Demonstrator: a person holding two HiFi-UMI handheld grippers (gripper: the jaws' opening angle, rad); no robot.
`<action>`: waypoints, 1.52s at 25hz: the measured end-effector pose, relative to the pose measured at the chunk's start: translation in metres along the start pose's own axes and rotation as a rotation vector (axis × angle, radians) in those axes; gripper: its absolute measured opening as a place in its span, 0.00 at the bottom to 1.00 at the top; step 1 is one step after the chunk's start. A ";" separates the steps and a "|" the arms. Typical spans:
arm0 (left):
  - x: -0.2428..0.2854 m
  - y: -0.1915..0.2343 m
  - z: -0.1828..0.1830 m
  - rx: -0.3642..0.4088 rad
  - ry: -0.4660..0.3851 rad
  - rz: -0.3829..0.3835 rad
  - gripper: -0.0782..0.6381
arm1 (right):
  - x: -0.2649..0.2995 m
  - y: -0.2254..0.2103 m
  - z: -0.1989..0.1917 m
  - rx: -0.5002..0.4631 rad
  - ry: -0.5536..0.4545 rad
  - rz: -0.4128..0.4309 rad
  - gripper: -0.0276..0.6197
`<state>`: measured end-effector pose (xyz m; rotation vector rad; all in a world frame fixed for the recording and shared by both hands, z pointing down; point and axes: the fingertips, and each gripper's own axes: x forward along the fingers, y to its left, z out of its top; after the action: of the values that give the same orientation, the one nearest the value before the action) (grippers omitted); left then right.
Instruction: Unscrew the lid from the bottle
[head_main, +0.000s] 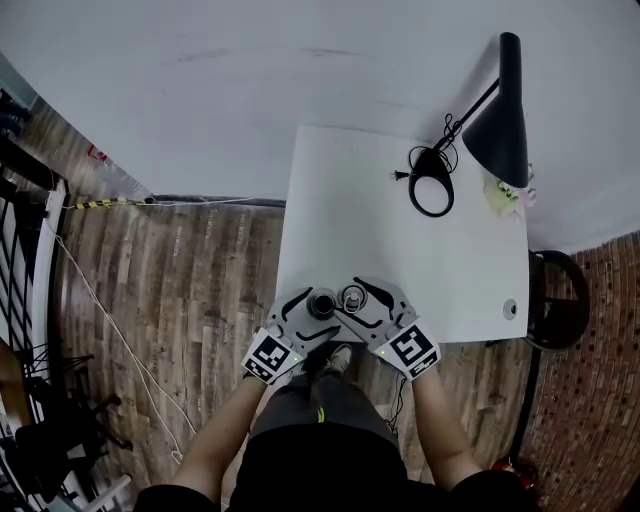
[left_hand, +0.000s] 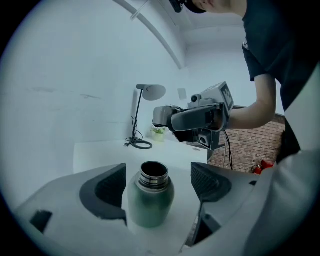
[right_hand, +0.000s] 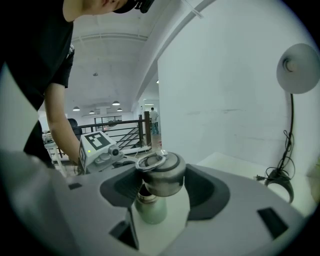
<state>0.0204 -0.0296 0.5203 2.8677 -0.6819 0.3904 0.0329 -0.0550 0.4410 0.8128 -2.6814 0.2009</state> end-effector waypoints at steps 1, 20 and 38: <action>-0.003 0.000 0.002 -0.003 -0.002 0.006 0.65 | -0.003 -0.002 0.001 0.001 -0.001 -0.014 0.45; -0.068 0.047 0.086 -0.016 -0.125 0.212 0.42 | -0.083 -0.049 0.045 0.092 0.004 -0.341 0.45; -0.173 0.073 0.173 0.014 -0.327 0.509 0.14 | -0.144 -0.060 0.070 0.139 -0.086 -0.503 0.45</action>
<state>-0.1254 -0.0601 0.3126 2.7632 -1.4780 -0.0229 0.1603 -0.0467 0.3268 1.5326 -2.4573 0.2331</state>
